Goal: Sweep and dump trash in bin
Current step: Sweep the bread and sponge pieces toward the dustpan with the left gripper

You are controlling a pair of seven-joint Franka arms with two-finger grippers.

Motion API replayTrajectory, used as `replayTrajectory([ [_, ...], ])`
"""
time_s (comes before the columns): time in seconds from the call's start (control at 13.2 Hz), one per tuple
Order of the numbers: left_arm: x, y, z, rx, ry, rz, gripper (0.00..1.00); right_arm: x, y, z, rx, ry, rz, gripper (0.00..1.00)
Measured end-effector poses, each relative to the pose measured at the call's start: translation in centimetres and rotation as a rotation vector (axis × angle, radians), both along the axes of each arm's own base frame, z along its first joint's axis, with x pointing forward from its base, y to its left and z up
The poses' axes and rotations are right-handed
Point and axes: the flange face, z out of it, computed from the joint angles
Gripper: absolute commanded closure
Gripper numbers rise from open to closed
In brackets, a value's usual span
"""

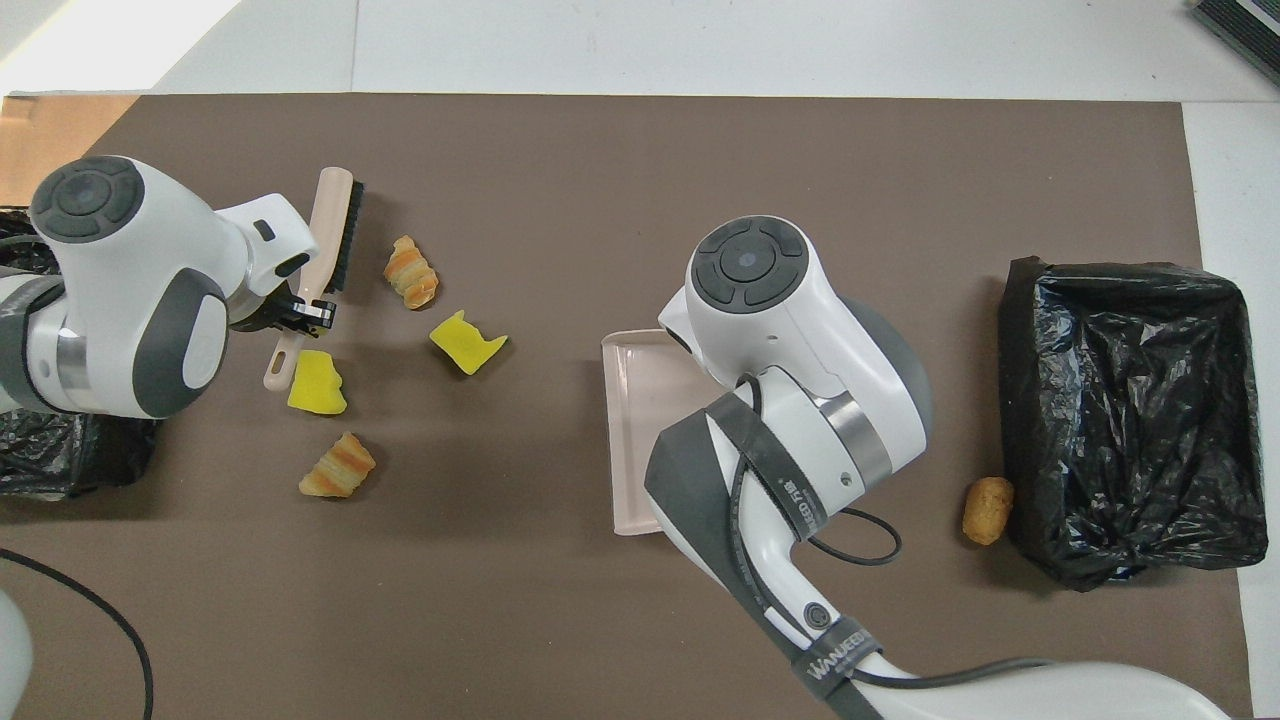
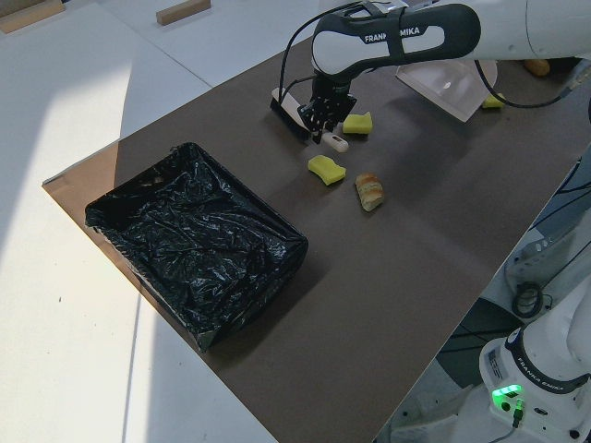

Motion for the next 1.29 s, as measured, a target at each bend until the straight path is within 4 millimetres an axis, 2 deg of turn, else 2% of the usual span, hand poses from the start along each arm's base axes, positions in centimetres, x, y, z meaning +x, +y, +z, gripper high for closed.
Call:
replayTrajectory([
  [0.23,-1.0,-0.2,-0.6,-0.006,0.031,-0.152,1.0,0.8,-1.4,-0.1,-0.008,-0.007,-0.06,1.0],
  [0.38,-1.7,-0.2,-0.5,-0.005,0.059,-0.192,1.0,1.8,-2.7,-0.4,-0.017,-0.016,-0.137,1.0],
  [0.53,-2.6,-1.2,-0.3,0.003,0.091,-0.198,1.0,2.6,-3.1,-0.8,-0.014,-0.026,-0.164,1.0],
  [0.91,-6.0,-4.3,-0.8,0.049,0.137,-0.048,1.0,3.2,0.3,-5.0,-0.005,-0.022,-0.121,1.0],
  [1.14,-7.7,-6.2,-1.1,0.078,0.138,0.057,1.0,3.7,1.1,-5.3,0.025,-0.052,-0.113,1.0],
  [1.29,-9.2,-7.4,-1.5,0.091,0.147,0.091,1.0,4.0,0.8,-5.3,0.037,-0.053,-0.125,1.0],
])
